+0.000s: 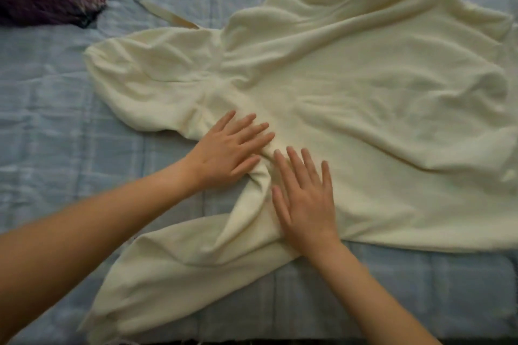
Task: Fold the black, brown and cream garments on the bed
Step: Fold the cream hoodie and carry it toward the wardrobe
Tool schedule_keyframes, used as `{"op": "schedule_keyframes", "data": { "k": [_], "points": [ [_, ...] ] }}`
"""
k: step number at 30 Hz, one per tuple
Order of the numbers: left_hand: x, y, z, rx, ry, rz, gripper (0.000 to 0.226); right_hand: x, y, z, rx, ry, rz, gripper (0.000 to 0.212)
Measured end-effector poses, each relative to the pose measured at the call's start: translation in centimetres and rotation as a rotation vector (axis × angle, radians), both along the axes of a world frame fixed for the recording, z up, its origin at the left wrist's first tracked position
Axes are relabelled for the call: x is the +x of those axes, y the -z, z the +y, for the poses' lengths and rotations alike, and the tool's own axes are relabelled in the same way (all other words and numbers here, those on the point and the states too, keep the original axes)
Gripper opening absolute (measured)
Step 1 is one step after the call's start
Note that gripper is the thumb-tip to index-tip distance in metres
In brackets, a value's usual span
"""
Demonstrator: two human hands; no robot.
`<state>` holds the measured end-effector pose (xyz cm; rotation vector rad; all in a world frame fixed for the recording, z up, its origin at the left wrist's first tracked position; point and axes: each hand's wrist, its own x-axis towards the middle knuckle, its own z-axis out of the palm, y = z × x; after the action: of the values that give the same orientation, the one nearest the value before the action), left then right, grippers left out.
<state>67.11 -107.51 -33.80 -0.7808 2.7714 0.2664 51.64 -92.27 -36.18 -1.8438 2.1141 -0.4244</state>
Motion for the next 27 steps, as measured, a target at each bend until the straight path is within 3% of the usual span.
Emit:
{"op": "schedule_keyframes", "data": {
  "k": [4, 12, 22, 25, 27],
  "points": [
    [4.6, 0.2, 0.3, -0.029, 0.079, 0.014, 0.056, 2.1, 1.3, 0.2, 0.153, -0.048, 0.089, 0.062],
    [10.9, -0.2, 1.7, 0.068, 0.102, 0.119, 0.058, 5.4, 0.0, 0.7, 0.010, 0.135, 0.016, 0.065],
    [13.2, 1.4, 7.1, 0.158, 0.203, 0.181, 0.075, 6.5, 0.2, 0.1, 0.088, 0.169, 0.098, 0.067],
    [12.5, 1.4, 8.4, 0.183, 0.163, 0.168, 0.051, 6.4, 0.0, 0.2, 0.090, 0.154, 0.072, 0.066],
    [11.5, 0.7, 8.0, 0.248, 0.031, 0.178, 0.048, 6.1, -0.3, 0.1, 0.070, 0.163, 0.003, 0.064]
  ]
}}
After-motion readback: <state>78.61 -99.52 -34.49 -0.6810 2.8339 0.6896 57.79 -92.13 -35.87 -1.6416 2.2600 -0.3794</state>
